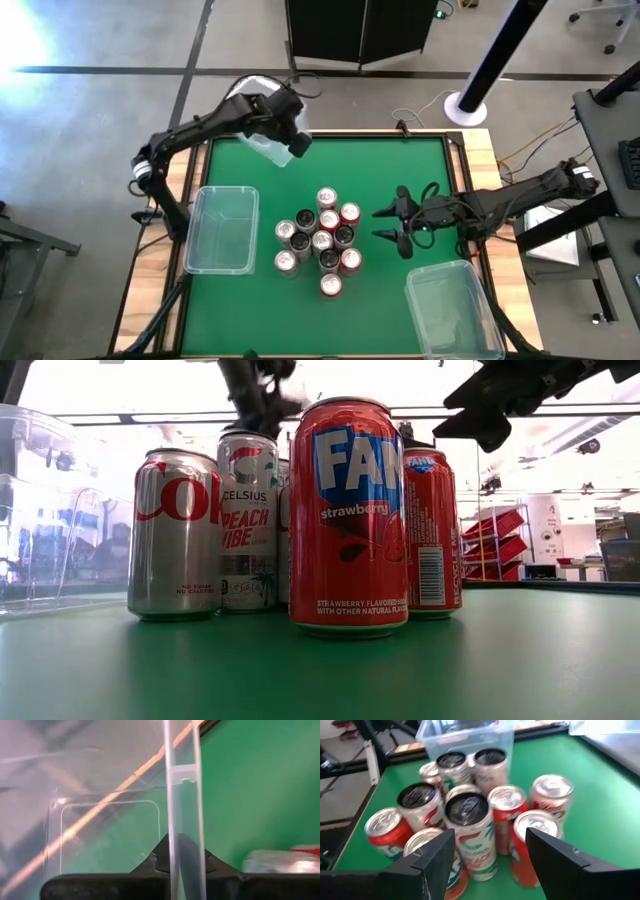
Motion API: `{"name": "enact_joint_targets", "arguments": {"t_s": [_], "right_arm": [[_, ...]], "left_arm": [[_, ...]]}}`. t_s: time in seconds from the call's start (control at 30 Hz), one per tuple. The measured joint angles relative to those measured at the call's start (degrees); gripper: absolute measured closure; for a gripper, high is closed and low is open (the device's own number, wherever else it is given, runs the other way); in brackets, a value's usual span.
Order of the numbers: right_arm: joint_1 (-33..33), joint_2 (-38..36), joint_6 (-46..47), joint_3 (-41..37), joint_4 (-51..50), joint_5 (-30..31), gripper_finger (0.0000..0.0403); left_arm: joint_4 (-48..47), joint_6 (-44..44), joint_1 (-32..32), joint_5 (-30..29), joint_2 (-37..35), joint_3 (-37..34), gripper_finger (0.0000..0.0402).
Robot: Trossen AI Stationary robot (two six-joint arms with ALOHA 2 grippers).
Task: Sort soda cans
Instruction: Move the top left transparent bin to the top center of the table
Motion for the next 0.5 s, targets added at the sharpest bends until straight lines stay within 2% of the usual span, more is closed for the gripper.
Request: {"name": "enact_joint_targets", "arguments": {"t_s": [0.2,0.27,0.4,0.5], "right_arm": [[0.0,-4.2,-1.3,0.0,-0.8,1.3,0.0177],[0.0,-5.6,-1.5,0.0,-0.9,1.2,0.0176],[0.0,-8.0,-1.9,0.0,-2.2,1.4,0.0170],[0.0,-9.2,-1.8,0.0,-3.6,1.4,0.0165]], "left_arm": [[0.4,19.3,-7.3,0.2,0.1,6.4,0.0400],[1.8,22.1,-8.9,1.2,0.1,7.2,0.0400],[6.3,24.7,-9.6,7.6,0.5,5.3,0.0400],[10.4,26.3,-9.4,8.4,1.7,2.4,0.0400]]}}
